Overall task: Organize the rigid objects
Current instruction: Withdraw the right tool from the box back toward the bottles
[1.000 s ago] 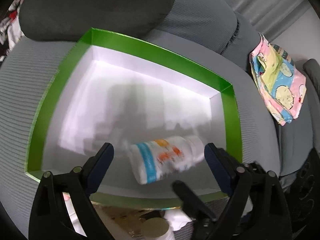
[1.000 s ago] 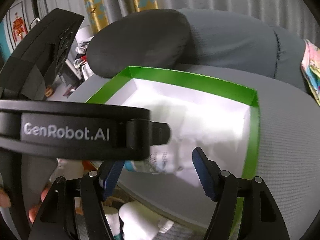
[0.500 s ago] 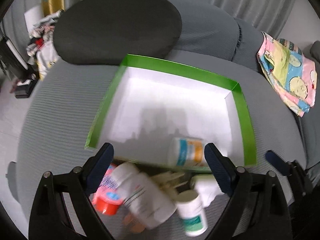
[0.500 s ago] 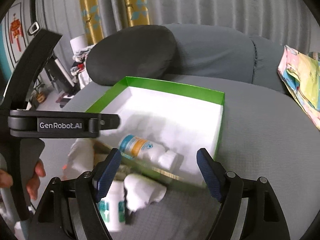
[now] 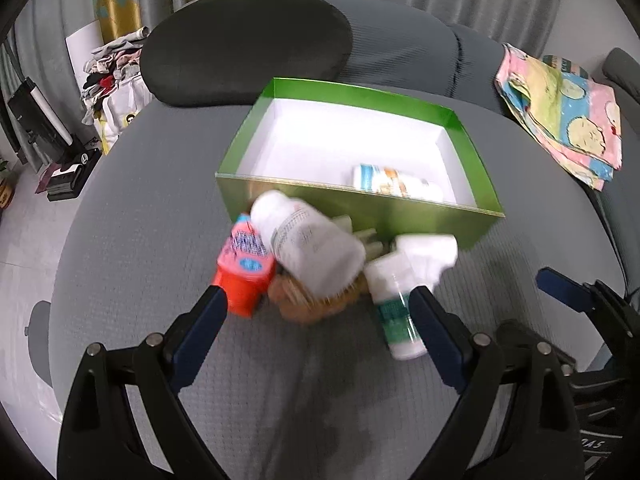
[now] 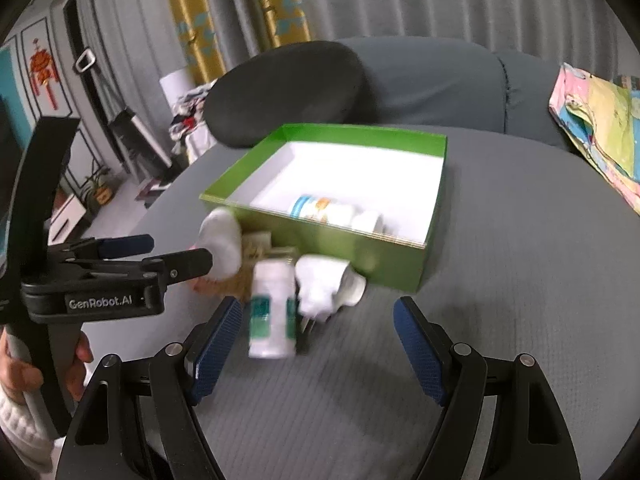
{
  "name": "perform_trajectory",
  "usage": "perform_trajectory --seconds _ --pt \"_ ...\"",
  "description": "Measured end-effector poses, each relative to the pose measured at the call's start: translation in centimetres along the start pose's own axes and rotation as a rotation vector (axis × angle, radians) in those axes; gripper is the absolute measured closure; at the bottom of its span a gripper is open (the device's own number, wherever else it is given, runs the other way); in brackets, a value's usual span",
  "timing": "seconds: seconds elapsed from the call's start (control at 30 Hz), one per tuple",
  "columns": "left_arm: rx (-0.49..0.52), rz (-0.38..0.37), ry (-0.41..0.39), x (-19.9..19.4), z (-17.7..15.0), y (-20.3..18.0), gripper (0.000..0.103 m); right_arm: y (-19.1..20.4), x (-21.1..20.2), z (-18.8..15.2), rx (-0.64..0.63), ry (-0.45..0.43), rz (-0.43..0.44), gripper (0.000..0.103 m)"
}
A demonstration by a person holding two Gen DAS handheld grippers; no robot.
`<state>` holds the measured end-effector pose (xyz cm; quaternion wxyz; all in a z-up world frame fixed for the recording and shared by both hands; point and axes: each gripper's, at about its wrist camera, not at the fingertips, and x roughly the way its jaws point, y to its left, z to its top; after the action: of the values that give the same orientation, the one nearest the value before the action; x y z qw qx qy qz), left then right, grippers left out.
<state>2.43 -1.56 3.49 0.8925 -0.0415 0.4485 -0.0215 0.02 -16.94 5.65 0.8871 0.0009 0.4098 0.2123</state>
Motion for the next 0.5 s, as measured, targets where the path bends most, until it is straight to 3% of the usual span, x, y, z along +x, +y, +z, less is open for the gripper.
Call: perform_trajectory --seconds 0.5 --pt "0.010 -0.001 -0.065 -1.6 -2.2 -1.4 0.011 1.8 0.3 -2.9 -0.029 0.036 0.020 0.023"
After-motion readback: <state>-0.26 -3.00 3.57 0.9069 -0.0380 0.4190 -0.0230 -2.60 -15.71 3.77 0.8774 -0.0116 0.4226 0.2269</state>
